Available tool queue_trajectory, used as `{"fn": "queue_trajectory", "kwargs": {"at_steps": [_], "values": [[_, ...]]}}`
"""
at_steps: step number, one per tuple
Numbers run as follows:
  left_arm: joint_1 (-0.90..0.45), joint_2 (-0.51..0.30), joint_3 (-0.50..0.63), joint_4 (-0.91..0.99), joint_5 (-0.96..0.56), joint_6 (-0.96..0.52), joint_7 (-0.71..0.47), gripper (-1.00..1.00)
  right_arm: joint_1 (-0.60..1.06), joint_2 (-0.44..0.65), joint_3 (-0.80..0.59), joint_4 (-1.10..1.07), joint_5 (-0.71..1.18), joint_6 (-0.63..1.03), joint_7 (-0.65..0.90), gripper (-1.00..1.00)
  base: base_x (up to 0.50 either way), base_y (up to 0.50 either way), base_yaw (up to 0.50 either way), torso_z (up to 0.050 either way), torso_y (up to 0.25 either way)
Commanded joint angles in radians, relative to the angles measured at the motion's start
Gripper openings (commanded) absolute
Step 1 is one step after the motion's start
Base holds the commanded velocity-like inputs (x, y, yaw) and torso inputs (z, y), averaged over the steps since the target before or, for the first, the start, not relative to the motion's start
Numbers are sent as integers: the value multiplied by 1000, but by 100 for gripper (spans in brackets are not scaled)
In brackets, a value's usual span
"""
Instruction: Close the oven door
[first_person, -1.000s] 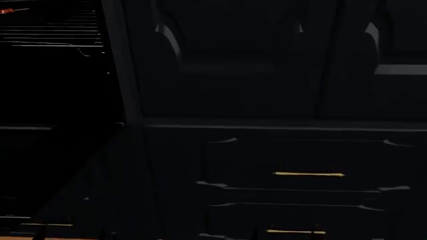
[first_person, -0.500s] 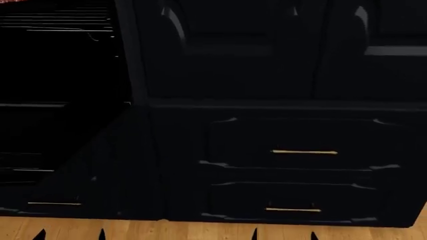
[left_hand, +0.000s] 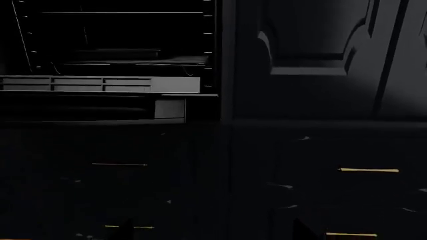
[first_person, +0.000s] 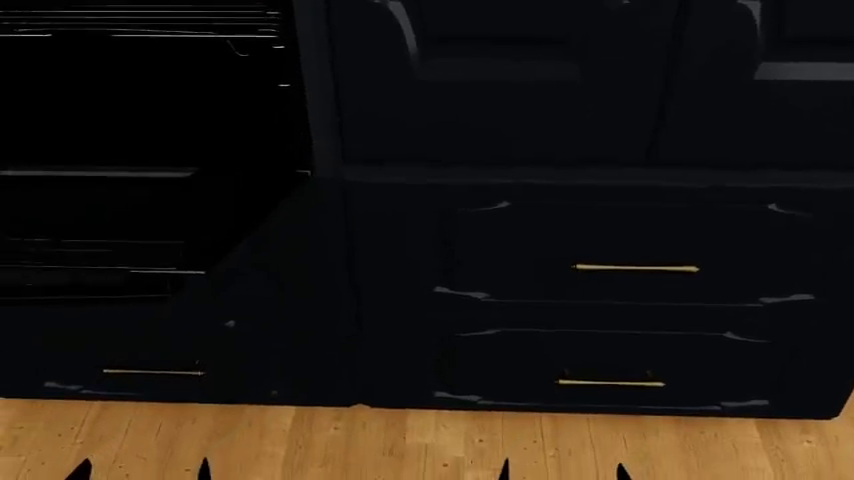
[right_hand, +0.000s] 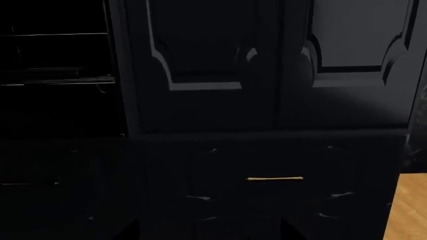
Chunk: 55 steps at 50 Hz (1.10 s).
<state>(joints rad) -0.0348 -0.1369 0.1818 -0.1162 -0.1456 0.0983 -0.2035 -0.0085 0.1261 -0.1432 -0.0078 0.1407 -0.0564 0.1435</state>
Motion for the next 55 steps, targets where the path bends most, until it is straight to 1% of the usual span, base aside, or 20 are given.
{"fn": "queue_trajectory", "kwargs": {"at_steps": [1, 22, 34, 55], "values": [[-1, -7, 9, -2, -7, 3, -7, 100, 1, 10, -11, -1, 9, -3, 7, 100, -199, 195, 0, 0, 0], [-4, -17, 23, -4, -19, 12, -16, 100, 0, 23, -28, -1, 17, -17, 24, 100, -198, 327, 0, 0, 0], [-5, -24, 31, 5, -24, 1, -26, 100, -3, 31, -38, -9, 27, -21, 27, 100, -151, 410, 0, 0, 0], [-6, -33, 43, 3, -35, 8, -36, 100, -4, 42, -51, -8, 35, -33, 40, 100, -5, 416, 0, 0, 0]]}}
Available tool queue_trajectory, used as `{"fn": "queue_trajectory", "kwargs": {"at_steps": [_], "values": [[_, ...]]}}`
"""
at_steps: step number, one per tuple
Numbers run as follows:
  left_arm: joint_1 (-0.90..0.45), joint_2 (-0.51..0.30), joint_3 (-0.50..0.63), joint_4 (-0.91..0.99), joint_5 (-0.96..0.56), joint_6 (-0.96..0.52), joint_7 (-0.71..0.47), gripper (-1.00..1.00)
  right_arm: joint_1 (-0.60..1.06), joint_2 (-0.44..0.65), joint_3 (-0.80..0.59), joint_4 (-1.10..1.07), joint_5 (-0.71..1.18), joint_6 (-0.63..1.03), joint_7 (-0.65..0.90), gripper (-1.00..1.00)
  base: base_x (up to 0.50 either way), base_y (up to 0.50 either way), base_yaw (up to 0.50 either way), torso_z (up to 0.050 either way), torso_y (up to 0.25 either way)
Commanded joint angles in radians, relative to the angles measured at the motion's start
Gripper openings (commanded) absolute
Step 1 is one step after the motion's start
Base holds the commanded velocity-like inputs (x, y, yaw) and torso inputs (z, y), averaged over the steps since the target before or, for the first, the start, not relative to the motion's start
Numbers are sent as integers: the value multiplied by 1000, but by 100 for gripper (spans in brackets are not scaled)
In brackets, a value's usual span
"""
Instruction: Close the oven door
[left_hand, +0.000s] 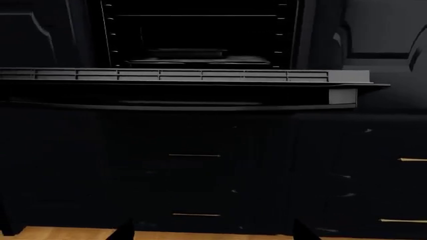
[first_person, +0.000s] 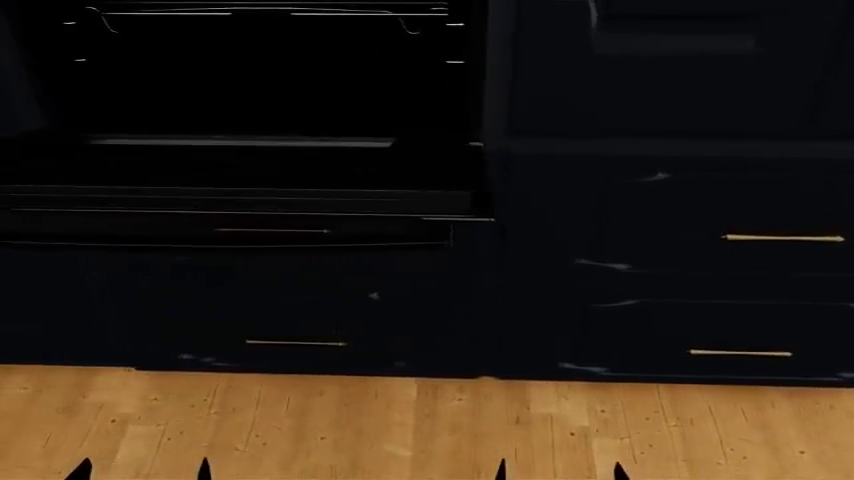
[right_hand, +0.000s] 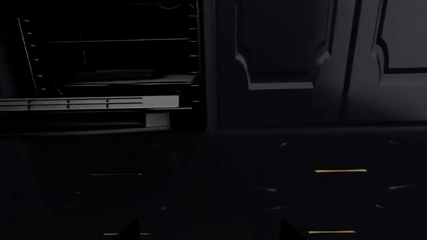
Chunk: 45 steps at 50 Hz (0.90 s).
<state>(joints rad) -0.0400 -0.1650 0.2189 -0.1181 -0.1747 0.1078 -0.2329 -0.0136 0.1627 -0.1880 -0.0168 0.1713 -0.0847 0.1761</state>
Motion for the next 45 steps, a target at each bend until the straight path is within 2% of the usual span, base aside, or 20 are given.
{"fn": "queue_trajectory", "kwargs": {"at_steps": [1, 28, 30, 33, 45], "values": [[-2, -4, 6, -5, -5, 7, -5, 100, 2, 5, -7, 1, 5, -4, 8, 100, -16, 418, 0, 0, 0], [-4, -14, 21, -6, -14, 9, -20, 100, 4, 18, -21, 4, 16, -11, 21, 100, -21, 420, 0, 0, 0], [-1, -23, 22, 46, -21, -38, -28, 100, 5, 19, -23, 4, 18, -12, 21, 100, -23, 420, 0, 0, 0], [-4, -16, 24, -3, -16, 16, -20, 100, 5, 20, -24, 4, 19, -12, 23, 100, -20, 419, 0, 0, 0], [-5, -21, 27, 0, -32, 14, -21, 100, 5, 25, -29, 3, 26, -15, 29, 100, -18, 344, 0, 0, 0]]}}
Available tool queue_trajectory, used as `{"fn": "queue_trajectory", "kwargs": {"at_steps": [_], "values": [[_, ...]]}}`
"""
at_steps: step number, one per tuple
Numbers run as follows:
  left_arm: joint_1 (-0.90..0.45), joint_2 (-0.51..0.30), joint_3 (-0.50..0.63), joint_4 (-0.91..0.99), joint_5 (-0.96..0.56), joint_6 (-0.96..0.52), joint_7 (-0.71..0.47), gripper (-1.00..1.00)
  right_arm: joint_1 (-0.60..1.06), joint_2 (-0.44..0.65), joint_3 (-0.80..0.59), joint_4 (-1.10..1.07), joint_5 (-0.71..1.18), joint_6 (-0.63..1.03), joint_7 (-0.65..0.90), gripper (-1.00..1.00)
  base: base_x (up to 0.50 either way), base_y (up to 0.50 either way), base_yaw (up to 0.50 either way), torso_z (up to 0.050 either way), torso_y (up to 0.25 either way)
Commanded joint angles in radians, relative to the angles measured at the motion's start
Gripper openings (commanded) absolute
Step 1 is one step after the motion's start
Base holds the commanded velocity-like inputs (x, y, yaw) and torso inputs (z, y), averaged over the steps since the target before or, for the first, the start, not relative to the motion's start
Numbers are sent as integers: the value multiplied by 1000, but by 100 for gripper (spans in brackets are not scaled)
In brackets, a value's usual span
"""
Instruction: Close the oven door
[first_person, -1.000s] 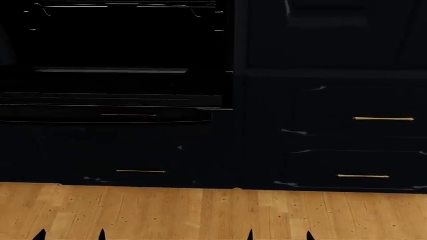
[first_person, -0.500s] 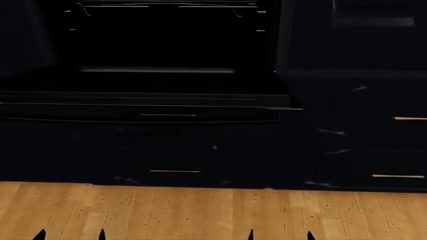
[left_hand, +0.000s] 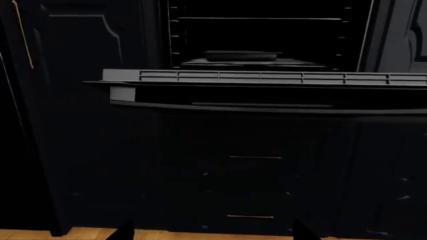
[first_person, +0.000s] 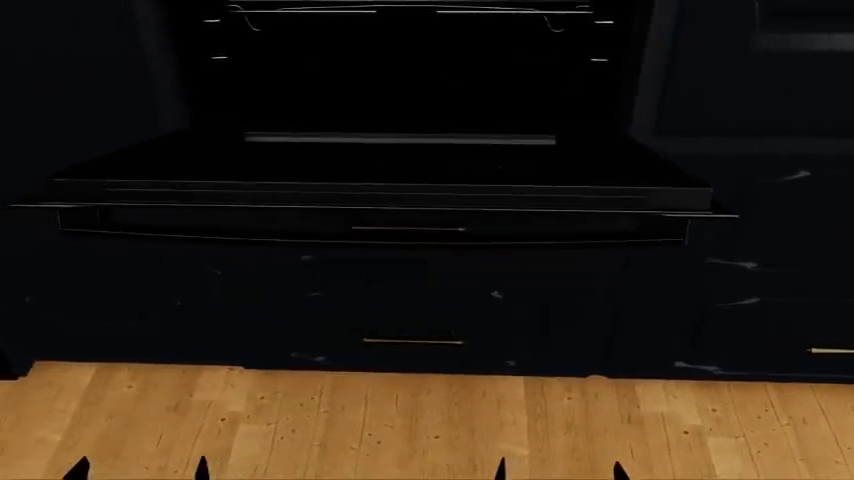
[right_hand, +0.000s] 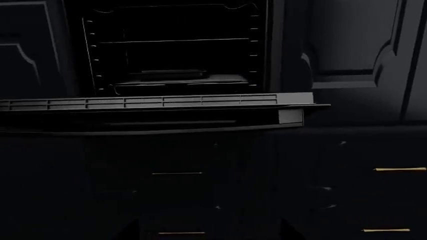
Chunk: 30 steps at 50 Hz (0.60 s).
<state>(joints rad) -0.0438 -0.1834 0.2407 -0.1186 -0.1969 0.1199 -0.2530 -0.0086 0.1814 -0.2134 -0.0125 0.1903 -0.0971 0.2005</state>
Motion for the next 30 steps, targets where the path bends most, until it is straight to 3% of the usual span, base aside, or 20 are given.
{"fn": "queue_trajectory", "kwargs": {"at_steps": [1, 23, 30], "values": [[0, -3, 7, 1, -12, 6, 2, 100, 0, 7, -4, -1, 7, -3, 5, 100, 0, 39, 0, 0, 0], [-5, -12, 22, -2, -8, -5, -10, 100, -1, 15, -14, -2, 18, -12, 14, 100, 0, 11, 0, 0, 0], [-6, -14, 24, -4, -6, -5, -18, 100, 0, 17, -17, 0, 19, -14, 18, 100, 0, 0, 0, -24, 0]]}}
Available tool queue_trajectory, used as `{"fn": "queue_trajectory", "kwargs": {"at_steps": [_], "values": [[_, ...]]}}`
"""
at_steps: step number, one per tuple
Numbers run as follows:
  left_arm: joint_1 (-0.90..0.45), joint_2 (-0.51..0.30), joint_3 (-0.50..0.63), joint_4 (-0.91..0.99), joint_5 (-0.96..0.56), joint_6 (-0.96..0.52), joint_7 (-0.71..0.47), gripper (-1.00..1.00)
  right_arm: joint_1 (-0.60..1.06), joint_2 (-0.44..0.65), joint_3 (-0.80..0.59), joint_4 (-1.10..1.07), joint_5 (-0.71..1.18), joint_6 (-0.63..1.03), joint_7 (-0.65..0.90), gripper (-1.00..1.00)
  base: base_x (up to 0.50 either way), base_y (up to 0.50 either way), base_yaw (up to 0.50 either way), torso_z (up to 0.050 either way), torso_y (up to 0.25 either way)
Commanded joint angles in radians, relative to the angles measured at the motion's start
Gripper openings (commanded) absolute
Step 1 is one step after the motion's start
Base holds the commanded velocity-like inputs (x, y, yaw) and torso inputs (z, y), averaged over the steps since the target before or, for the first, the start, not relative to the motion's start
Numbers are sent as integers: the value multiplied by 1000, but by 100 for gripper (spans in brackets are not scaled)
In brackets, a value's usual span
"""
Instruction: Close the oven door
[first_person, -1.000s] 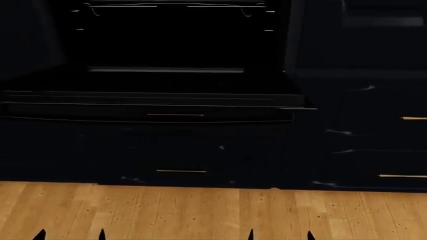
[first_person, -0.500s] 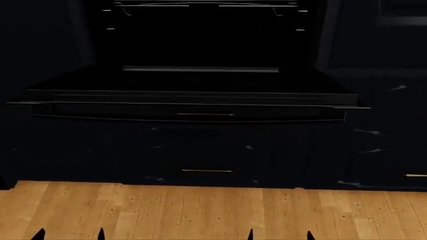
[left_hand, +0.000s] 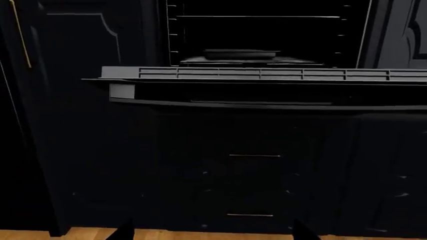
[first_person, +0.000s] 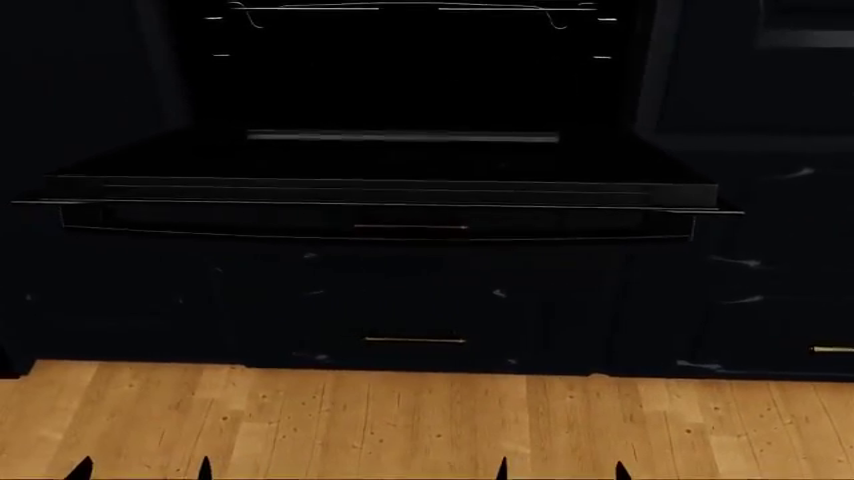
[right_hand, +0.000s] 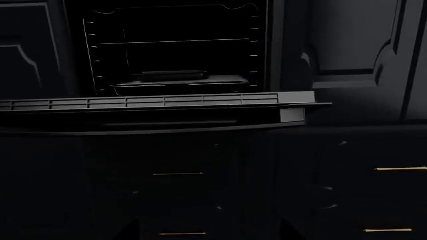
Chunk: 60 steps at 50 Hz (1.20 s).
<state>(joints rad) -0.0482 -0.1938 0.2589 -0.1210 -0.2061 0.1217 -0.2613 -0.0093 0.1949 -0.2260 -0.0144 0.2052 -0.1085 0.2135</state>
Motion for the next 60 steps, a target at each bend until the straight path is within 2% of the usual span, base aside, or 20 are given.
{"fn": "queue_trajectory", "kwargs": {"at_steps": [1, 60], "values": [[-1, -5, 6, 7, 1, -13, -11, 100, 1, 4, -5, 2, 5, -3, 5, 100, 0, 0, 0, -31, 0], [-10, -21, 35, -4, -12, -5, -30, 100, 6, 24, -28, 5, 25, -8, 34, 100, 0, 0, 0, -34, 0]]}}
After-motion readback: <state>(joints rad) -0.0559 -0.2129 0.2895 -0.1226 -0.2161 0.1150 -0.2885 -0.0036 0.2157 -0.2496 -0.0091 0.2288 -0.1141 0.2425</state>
